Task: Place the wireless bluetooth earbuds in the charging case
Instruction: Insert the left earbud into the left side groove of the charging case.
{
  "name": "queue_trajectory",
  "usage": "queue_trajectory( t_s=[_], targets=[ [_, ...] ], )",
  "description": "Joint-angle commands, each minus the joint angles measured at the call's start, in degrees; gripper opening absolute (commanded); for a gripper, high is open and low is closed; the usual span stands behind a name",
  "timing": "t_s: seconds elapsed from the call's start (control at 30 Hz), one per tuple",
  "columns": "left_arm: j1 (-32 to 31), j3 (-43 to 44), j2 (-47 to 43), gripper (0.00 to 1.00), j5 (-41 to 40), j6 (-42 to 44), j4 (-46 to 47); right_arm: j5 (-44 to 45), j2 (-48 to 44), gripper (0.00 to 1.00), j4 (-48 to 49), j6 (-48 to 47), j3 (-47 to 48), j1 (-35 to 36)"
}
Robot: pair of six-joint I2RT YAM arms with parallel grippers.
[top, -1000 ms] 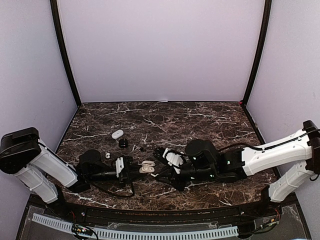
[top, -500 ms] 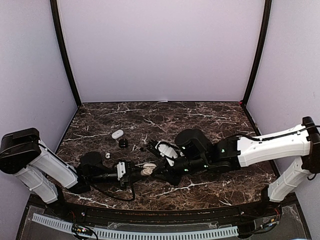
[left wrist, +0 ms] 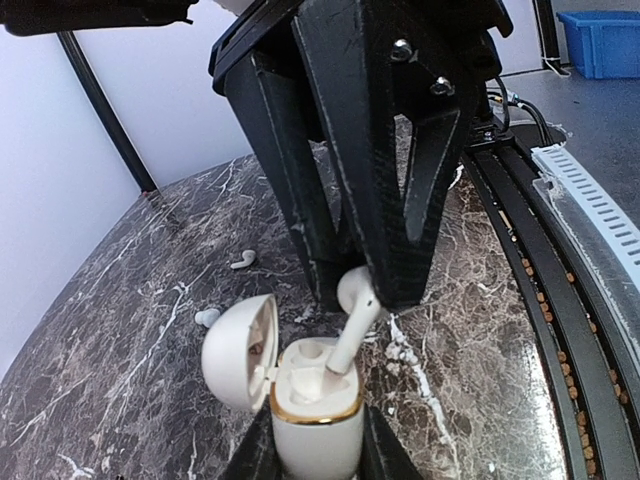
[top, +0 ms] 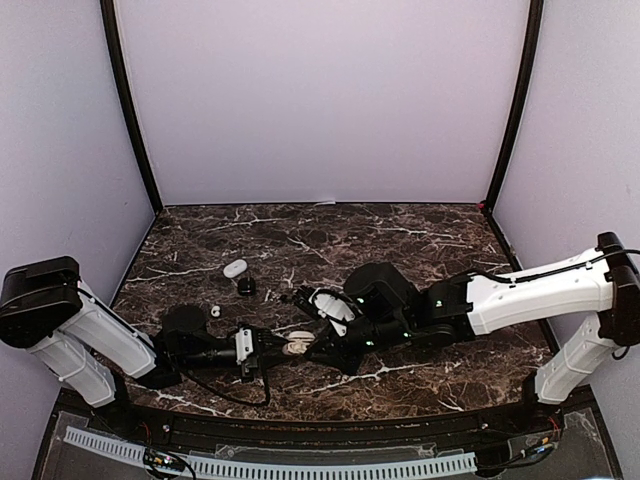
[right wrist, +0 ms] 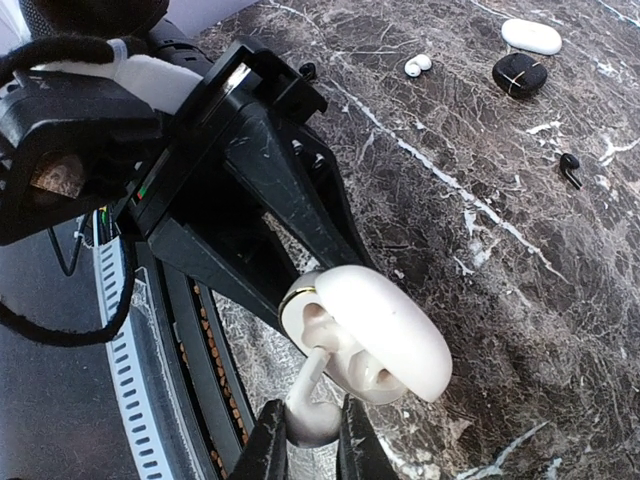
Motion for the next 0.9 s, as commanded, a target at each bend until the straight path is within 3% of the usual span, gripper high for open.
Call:
queue_trajectory(
  t_s=[0.0,0.87],
  targets=[
    [-0.6,0.6,0.1,0.13,0.2,1.0,0.2,-0.1,0.8,0.00,1.4,0.3,1.7,-0.7],
    [-1.5,1.4,1.3,0.13,-0.2,2.7,-1.6,-2.2,3.1,0.00,2.4,0.2,3.3,-0.8]
  ],
)
